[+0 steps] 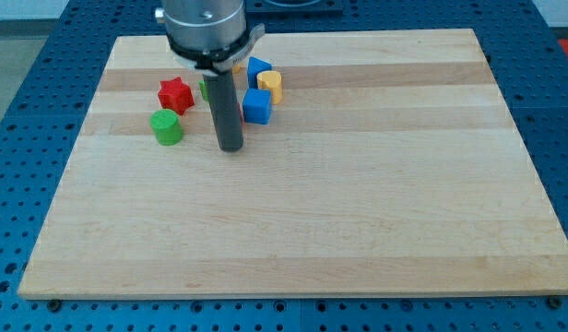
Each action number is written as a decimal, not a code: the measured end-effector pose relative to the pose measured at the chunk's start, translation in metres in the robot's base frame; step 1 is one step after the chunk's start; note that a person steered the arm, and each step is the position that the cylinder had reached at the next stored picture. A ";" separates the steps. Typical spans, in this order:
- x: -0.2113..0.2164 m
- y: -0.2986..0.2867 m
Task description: Place the red blocks and the green star in a triangle shape
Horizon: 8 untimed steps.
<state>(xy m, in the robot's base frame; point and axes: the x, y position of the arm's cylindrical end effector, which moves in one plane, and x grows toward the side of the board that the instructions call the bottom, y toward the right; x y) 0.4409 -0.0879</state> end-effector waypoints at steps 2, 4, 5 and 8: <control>0.000 -0.080; -0.012 -0.143; -0.015 -0.173; -0.024 -0.142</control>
<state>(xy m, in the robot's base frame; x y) 0.4169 -0.2300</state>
